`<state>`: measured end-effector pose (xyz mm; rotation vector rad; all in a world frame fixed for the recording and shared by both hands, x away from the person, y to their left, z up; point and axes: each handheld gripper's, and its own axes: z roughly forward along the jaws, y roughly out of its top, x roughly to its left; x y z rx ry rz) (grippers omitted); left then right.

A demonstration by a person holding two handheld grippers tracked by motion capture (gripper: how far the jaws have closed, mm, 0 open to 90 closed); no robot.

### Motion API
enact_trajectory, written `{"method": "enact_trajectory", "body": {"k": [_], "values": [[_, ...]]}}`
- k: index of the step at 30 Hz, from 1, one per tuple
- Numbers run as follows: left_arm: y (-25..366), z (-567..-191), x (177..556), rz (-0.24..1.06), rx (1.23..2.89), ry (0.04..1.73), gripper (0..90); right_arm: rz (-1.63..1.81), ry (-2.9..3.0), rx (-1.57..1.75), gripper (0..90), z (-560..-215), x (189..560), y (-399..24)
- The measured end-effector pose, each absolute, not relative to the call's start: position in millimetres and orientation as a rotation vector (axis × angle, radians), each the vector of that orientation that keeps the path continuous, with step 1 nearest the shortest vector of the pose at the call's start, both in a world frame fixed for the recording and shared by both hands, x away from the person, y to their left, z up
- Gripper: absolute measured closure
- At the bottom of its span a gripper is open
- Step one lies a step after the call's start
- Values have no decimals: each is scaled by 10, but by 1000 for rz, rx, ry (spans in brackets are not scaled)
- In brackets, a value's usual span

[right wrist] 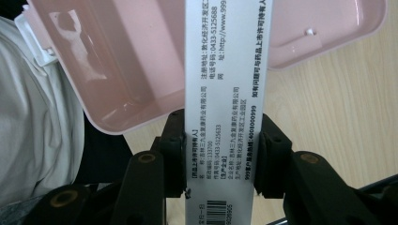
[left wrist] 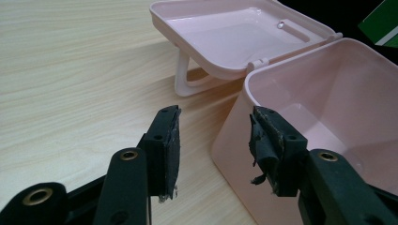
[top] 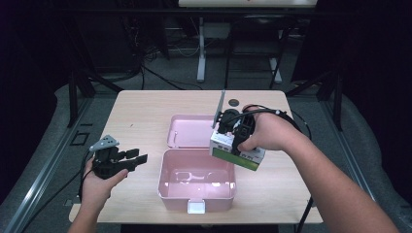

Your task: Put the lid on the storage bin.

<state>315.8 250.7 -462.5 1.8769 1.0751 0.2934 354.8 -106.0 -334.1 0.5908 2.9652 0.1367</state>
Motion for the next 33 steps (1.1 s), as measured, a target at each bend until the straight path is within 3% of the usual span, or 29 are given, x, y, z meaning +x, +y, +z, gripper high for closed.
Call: {"method": "enact_trajectory", "body": {"k": [33], "values": [[2484,-4633,3160,293,1884,1067,529,137,3029,268,615,-3413,3167,-399]]}}
